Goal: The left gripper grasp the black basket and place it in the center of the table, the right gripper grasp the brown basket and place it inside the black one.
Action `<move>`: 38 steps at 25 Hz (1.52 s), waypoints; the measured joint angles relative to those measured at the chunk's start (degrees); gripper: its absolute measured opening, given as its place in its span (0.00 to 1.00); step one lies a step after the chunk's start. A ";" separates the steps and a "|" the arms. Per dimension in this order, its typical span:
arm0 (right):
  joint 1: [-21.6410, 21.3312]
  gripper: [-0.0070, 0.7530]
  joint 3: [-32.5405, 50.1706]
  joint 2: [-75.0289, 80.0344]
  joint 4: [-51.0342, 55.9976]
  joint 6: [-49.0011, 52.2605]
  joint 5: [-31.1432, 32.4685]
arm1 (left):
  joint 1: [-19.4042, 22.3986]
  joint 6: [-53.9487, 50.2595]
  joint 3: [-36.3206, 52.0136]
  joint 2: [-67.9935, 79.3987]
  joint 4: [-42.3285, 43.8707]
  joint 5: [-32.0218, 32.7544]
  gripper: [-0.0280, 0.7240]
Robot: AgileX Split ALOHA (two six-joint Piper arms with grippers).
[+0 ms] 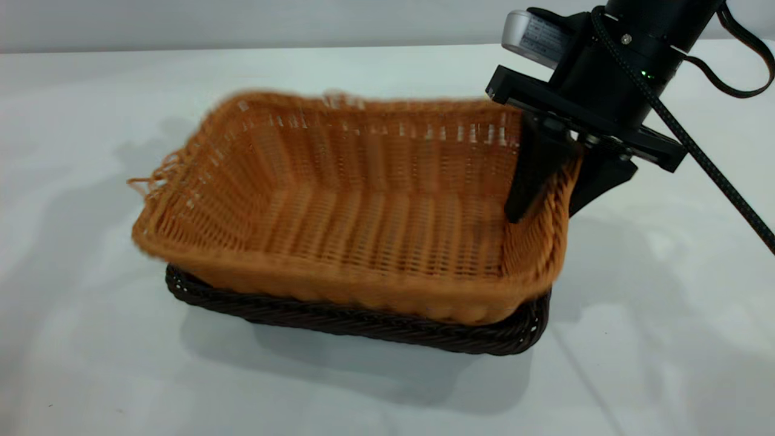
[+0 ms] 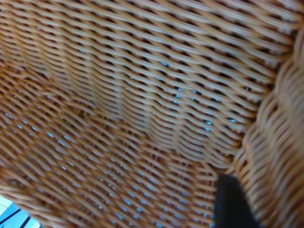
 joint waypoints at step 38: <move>0.00 0.78 13.23 -87.89 -30.50 12.16 4.65 | 0.00 -17.18 0.00 -50.48 0.81 25.52 0.79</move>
